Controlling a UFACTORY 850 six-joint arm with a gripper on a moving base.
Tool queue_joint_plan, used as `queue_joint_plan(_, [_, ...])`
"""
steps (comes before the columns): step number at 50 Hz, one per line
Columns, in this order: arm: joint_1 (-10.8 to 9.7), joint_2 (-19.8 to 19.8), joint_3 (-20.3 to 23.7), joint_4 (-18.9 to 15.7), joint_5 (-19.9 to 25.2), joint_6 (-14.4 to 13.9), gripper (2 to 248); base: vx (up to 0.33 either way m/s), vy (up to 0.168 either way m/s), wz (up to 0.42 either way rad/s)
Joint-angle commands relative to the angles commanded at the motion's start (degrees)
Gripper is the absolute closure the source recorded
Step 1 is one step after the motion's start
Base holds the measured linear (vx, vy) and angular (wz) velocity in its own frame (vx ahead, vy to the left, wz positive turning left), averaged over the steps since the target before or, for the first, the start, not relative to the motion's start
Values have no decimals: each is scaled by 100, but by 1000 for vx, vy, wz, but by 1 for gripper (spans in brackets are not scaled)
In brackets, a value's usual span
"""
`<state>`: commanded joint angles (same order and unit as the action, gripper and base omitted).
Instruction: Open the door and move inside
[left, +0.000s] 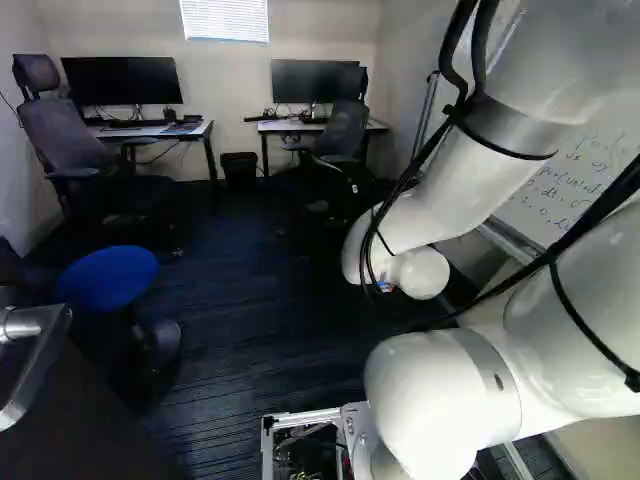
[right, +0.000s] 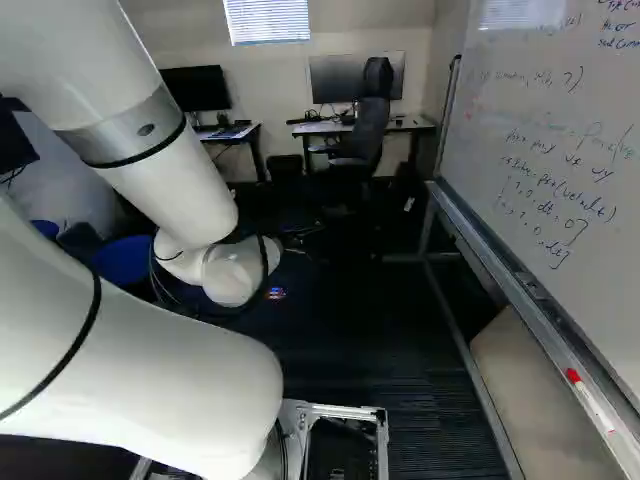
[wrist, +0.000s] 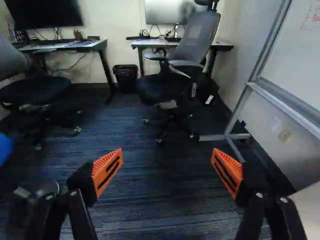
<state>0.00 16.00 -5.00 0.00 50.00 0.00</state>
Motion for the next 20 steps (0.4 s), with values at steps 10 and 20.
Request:
queue_joint_plan(10, [0, 0, 0, 0, 0, 0, 3, 0, 0, 0])
queue_joint_plan(20, [0, 0, 0, 0, 0, 0, 3, 0, 0, 0])
